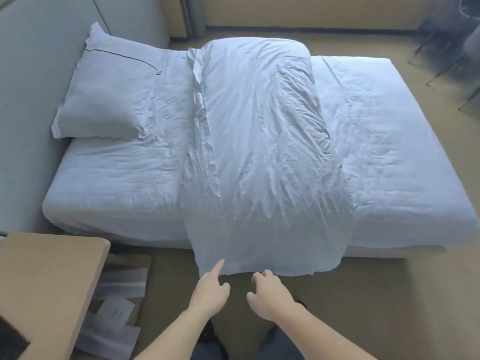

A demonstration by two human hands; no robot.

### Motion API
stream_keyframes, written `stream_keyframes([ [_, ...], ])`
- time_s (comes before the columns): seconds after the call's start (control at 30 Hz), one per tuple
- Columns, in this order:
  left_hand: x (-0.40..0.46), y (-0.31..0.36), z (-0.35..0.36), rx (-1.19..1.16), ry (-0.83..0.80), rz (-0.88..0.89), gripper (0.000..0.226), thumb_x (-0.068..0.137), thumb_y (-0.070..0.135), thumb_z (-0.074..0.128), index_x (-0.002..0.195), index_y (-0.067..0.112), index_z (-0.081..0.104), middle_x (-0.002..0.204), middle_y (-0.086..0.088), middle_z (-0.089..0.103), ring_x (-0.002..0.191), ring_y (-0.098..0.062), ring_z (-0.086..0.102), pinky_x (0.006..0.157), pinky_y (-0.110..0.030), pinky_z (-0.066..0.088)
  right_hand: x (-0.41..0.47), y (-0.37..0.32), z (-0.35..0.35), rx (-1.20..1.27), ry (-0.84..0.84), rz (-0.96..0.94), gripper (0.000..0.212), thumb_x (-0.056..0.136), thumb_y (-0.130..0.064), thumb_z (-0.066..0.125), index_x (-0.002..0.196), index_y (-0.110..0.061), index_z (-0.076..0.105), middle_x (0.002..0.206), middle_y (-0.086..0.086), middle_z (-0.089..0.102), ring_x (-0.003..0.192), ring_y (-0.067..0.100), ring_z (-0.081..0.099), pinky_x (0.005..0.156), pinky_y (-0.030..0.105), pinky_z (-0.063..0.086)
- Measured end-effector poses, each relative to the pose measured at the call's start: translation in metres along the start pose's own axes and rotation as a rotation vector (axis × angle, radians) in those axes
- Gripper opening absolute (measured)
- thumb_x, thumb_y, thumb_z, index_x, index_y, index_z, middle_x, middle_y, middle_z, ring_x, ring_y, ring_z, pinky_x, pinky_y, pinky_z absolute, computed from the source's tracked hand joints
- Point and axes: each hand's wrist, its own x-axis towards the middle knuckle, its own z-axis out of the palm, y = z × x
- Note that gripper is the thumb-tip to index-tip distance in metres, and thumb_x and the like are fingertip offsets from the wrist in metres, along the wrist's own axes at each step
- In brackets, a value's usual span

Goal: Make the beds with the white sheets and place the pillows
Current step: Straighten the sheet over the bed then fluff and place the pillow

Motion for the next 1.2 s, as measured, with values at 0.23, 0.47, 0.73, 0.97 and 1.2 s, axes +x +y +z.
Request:
stream_keyframes([
  [0.23,0.07,0.021,0.019,-0.088,0.372,-0.157,0.08,0.093,0.034,0.052,0.152,0.05,-0.001,0.146,0.003,0.039,0.119,-0.023,0.049,0.092,-0.04,0.05,0.061,0.033,0.001,0.208,0.151,-0.044,0.049,0.093,-0.03,0.047,0.14,-0.026,0.034,0.139,-0.006,0.039,0.121,0.016,0.05,0.088,0.027,0.04],
  [0.47,0.248,0.025,0.015,0.0,0.816,0.117,0.096,0.081,0.052,0.072,0.151,0.034,0.01,0.138,-0.004,0.043,0.123,-0.026,0.042,0.096,-0.043,0.045,0.213,0.011,0.048,0.601,0.403,-0.193,0.055,0.083,-0.024,0.065,0.122,-0.049,0.035,0.125,-0.024,0.044,0.108,-0.003,0.052,0.086,0.02,0.047],
  [0.73,0.341,-0.007,0.023,-0.102,0.777,0.174,0.08,0.077,0.018,0.074,0.139,0.028,0.023,0.126,-0.004,0.054,0.107,-0.032,0.046,0.08,-0.045,0.049,0.33,-0.039,0.071,0.719,0.519,-0.106,0.065,0.087,-0.036,0.07,0.14,-0.033,0.031,0.118,-0.013,0.058,0.11,0.0,0.055,0.091,0.024,0.047],
  [0.97,0.289,-0.092,-0.084,-0.553,0.756,0.038,0.073,0.091,0.001,0.06,0.147,0.032,0.023,0.069,-0.01,0.06,0.059,-0.012,0.055,0.052,-0.013,0.043,0.322,-0.12,0.066,0.554,0.371,-0.198,0.088,0.084,-0.038,0.075,0.148,-0.041,0.015,0.114,-0.02,0.06,0.11,-0.005,0.055,0.093,0.017,0.043],
  [1.2,0.289,-0.208,-0.185,-0.523,0.724,-0.2,0.066,0.093,0.002,0.054,0.142,0.037,0.027,0.072,-0.012,0.064,0.072,-0.03,0.06,0.058,-0.034,0.046,0.347,-0.21,0.074,0.174,0.429,-0.423,0.088,0.091,-0.024,0.064,0.156,-0.036,0.006,0.154,-0.018,0.03,0.143,0.004,0.021,0.116,0.028,0.025],
])
